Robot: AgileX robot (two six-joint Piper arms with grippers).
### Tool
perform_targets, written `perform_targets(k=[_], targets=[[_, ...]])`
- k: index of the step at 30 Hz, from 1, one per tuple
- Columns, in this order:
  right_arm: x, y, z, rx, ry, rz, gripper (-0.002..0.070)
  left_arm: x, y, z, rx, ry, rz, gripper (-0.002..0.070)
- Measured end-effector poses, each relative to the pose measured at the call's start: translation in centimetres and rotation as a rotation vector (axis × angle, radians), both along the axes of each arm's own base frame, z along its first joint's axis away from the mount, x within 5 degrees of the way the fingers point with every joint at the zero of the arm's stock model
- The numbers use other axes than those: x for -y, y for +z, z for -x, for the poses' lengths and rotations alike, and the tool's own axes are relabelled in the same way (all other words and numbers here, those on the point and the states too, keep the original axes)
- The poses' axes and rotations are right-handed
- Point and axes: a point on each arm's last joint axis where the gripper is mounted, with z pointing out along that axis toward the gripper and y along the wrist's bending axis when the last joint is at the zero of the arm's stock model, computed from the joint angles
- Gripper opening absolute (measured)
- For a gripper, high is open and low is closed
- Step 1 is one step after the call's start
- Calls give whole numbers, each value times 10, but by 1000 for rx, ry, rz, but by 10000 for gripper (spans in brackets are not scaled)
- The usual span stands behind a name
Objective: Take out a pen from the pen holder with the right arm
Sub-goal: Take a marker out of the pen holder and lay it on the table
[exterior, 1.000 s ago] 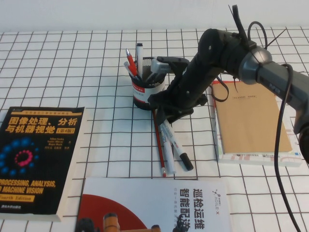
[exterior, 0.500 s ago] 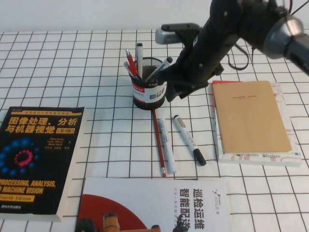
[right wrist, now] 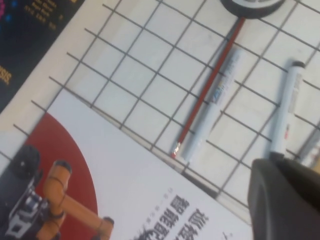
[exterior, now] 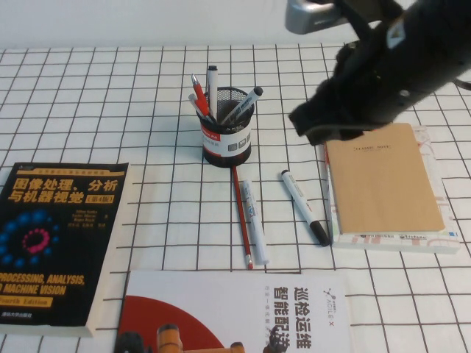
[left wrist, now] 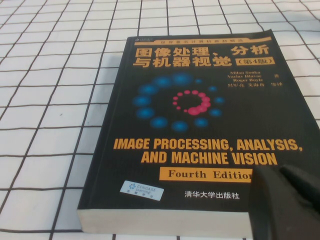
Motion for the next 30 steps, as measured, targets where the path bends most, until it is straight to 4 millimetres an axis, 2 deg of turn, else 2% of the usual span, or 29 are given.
perform_targets(k=[5, 11, 15, 21, 27, 30], targets=[[34, 8, 49, 72, -13, -33, -14, 0, 0, 0, 0, 0, 0, -5], [71, -5, 107, 94, -18, -70, -14, 0, 0, 0, 0, 0, 0, -5], [89, -15, 137, 69, -10, -59, -15, 0, 0, 0, 0, 0, 0, -5], [107, -35, 159, 111, -20, -56, -15, 0, 0, 0, 0, 0, 0, -5], [122, -72, 170, 243, -45, -44, -15, 0, 0, 0, 0, 0, 0, -5], [136, -94, 173, 337, -119, -60, -15, 0, 0, 0, 0, 0, 0, -5]])
